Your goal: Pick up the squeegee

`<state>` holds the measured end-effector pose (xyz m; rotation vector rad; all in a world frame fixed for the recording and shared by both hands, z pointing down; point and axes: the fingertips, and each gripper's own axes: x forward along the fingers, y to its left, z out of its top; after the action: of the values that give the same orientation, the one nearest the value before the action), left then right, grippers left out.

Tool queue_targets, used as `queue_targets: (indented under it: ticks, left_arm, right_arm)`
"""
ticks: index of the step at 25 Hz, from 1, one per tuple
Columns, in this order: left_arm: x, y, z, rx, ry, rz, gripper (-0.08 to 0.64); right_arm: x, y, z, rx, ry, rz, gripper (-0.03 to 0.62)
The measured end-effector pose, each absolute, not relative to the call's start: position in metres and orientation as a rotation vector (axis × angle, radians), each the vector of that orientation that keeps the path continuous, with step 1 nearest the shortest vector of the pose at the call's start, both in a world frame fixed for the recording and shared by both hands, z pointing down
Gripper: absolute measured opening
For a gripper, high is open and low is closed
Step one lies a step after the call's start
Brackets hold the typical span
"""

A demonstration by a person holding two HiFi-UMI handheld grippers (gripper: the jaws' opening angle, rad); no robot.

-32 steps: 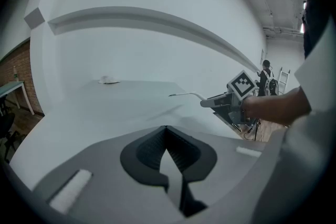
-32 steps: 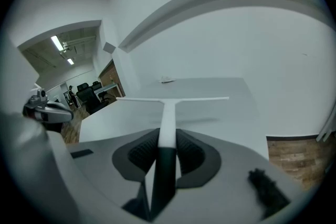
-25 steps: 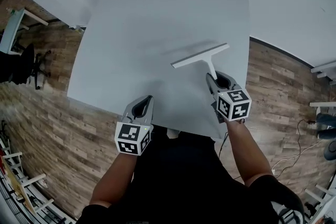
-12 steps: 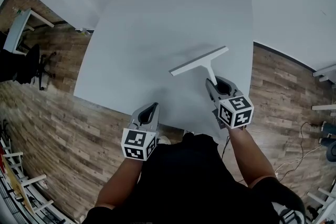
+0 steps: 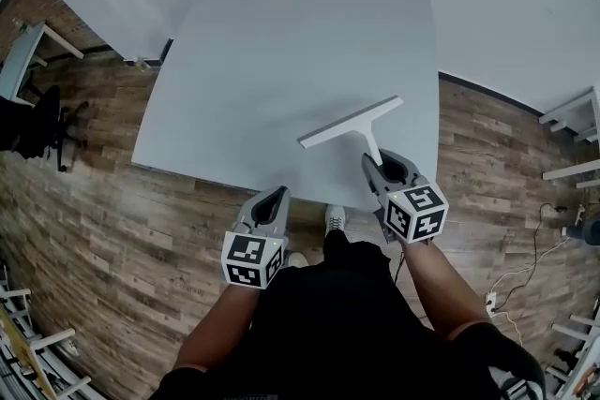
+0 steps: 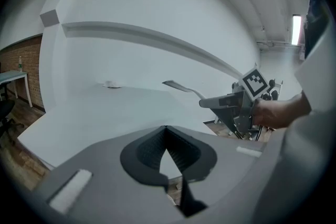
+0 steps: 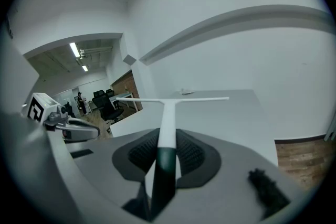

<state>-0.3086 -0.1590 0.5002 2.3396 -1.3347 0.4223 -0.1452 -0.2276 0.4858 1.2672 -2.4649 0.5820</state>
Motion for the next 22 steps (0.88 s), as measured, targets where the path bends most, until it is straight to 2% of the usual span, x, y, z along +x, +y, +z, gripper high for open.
queue_targets:
  ticks: [9,12,22]
  left_arm:
    - [-0.349,-0.089,0.478,2.391,-1.32,0.36,0.006]
    - [-0.348,-0.072,0.478,2.402,-1.27,0.354,0.006]
    - [-0.323,-0.059,0.454,2.476,-1.176,0.274,0.006]
  right_arm:
    - [-0.185,-0.128,0.481,1.301,-2.538,0.745,0.094]
    - [-0.188,-0.105,0.478,1.323,-2.541,0.806,0.095]
    - [-0.182,-0.06,0.44,1.372,-2.545,0.715,0.095]
